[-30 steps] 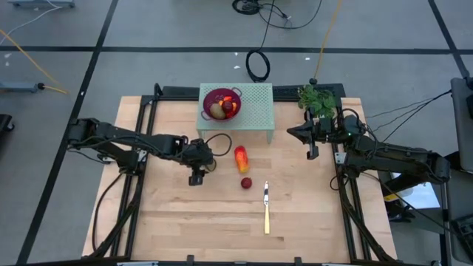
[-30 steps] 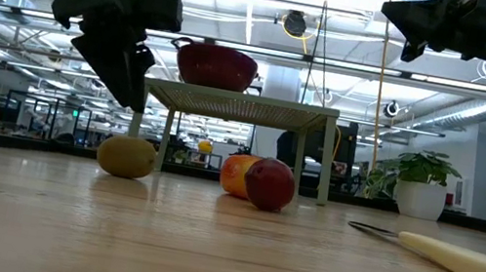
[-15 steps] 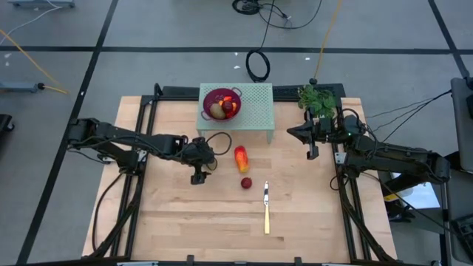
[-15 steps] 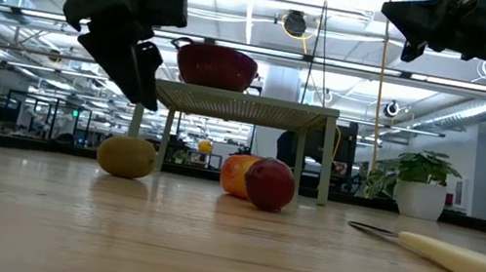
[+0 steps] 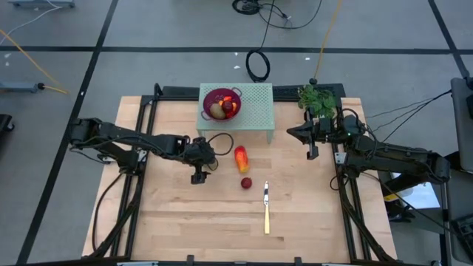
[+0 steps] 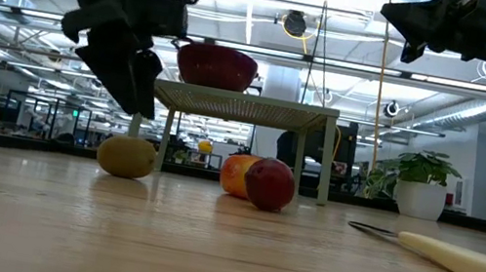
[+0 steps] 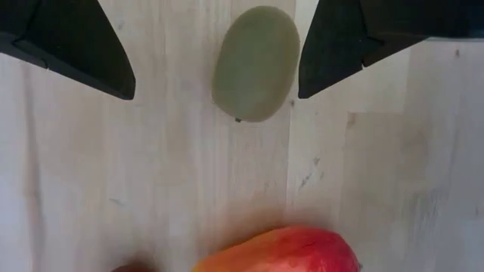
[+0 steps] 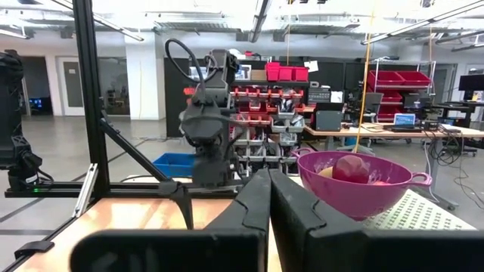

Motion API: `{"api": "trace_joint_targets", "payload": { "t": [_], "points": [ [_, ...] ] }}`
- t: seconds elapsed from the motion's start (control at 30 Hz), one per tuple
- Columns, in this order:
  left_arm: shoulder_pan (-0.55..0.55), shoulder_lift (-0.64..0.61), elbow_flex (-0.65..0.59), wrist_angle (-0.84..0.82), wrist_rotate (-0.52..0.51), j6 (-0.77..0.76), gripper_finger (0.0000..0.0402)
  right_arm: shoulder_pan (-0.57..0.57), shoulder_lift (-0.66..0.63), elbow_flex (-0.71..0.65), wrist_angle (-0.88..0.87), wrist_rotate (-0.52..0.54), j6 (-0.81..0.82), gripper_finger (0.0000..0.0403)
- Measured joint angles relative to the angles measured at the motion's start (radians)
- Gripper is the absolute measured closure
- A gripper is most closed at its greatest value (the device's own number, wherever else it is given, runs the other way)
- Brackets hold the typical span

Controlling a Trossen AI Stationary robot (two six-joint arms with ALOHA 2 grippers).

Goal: Pick & Place Fruit
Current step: Put the kiwi into violet strainer bowl on the shelf

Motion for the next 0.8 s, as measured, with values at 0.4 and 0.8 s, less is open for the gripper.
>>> {"api": "trace_joint_targets", "payload": {
  "t": [0.4, 0.8],
  "points": [
    [0.05, 0.086, 0.0, 0.012, 0.007, 0.028, 0.0041, 0.0, 0.0, 0.0, -0.004, 0.0, 0.0, 0.0403],
    [0.06, 0.099, 0.0, -0.004, 0.038, 0.067, 0.0041, -0.008, 0.001, 0.0, -0.131, -0.053, -0.076, 0.0403]
  ]
}}
